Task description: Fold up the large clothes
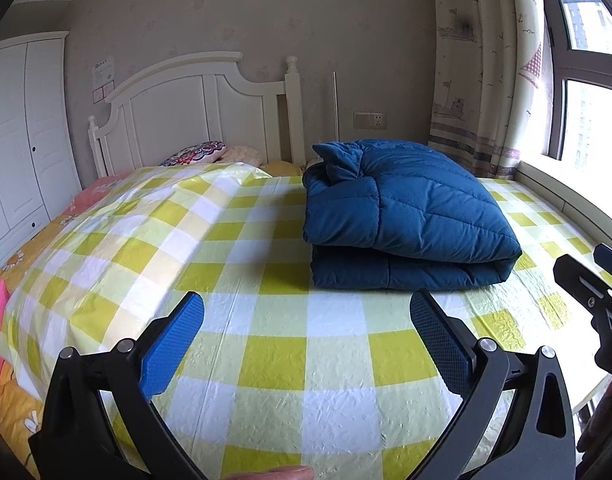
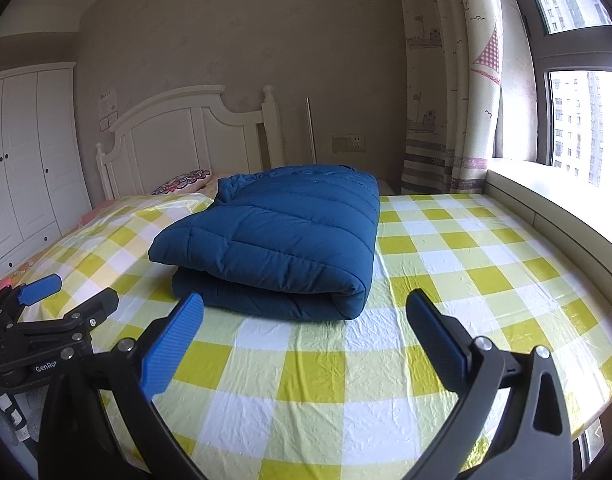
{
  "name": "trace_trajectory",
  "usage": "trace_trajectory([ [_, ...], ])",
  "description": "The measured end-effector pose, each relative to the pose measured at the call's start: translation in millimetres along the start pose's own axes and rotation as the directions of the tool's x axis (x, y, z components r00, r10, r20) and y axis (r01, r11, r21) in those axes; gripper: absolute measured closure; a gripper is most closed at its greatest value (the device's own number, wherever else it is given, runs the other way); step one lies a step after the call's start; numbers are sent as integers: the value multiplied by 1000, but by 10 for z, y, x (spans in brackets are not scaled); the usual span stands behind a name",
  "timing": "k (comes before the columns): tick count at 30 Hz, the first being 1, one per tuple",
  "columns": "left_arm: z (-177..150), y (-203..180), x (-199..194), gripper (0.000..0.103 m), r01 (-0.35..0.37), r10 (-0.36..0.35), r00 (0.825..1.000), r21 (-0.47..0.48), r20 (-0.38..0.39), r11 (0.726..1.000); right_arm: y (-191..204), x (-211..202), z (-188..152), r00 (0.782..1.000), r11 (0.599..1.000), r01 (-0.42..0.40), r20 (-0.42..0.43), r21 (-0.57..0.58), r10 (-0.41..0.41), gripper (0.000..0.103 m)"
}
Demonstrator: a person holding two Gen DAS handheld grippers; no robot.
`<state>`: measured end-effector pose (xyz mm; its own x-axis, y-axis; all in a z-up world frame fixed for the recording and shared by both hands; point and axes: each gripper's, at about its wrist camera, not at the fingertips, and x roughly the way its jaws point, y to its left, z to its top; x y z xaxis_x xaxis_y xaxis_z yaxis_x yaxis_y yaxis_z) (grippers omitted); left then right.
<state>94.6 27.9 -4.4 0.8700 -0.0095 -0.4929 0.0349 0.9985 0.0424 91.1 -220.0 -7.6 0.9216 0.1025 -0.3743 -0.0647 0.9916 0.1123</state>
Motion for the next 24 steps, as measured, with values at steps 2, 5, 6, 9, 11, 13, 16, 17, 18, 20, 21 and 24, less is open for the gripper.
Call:
trace_trajectory([
  [2, -9, -19, 2, 4, 0, 0, 1000, 6, -1, 1000, -15, -6, 3, 1000, 1000, 0, 1, 4, 0, 2],
  [5, -19, -49, 2, 4, 1, -1, 1000, 16, -3, 1000, -39, -6, 2, 1000, 1000, 1, 1, 11, -1, 2],
  [6, -21, -56, 3, 4, 2, -1, 1000, 18, -4, 1000, -48, -2, 1, 1000, 1000, 1, 0, 13, -1, 2],
  [9, -27, -67, 13, 4, 0, 0, 1000, 23, -8, 1000, -62, -3, -6, 1000, 1000, 0, -1, 17, 0, 2],
  [11, -33, -68, 19, 4, -1, 1, 1000, 23, -11, 1000, -65, -6, -8, 1000, 1000, -1, -2, 17, 1, 2],
  [13, -38, -68, 22, 4, 0, 1, 1000, 24, -13, 1000, -63, -6, -10, 1000, 1000, -1, -2, 16, 1, 2],
  [16, -46, -74, 24, 4, -2, 2, 1000, 25, -16, 1000, -62, -4, -9, 1000, 1000, -1, -3, 16, 1, 2],
  [17, -50, -74, 28, 4, -1, 1, 1000, 25, -17, 1000, -60, -6, -11, 1000, 1000, 0, -3, 16, 1, 2],
  [18, -52, -78, 28, 4, -1, 1, 1000, 26, -18, 1000, -64, -1, -9, 1000, 1000, -1, -3, 17, 1, 3],
  [20, -58, -83, 33, 4, -1, 1, 1000, 27, -21, 1000, -67, 1, -11, 1000, 1000, -1, -5, 17, 1, 2],
  [21, -59, -80, 37, 4, 0, 1, 1000, 28, -22, 1000, -69, 2, -16, 1000, 1000, -2, -6, 16, 2, 2],
  [24, -63, -84, 39, 4, -1, 1, 1000, 29, -23, 1000, -77, 9, -23, 1000, 1000, -4, -9, 17, 4, 2],
])
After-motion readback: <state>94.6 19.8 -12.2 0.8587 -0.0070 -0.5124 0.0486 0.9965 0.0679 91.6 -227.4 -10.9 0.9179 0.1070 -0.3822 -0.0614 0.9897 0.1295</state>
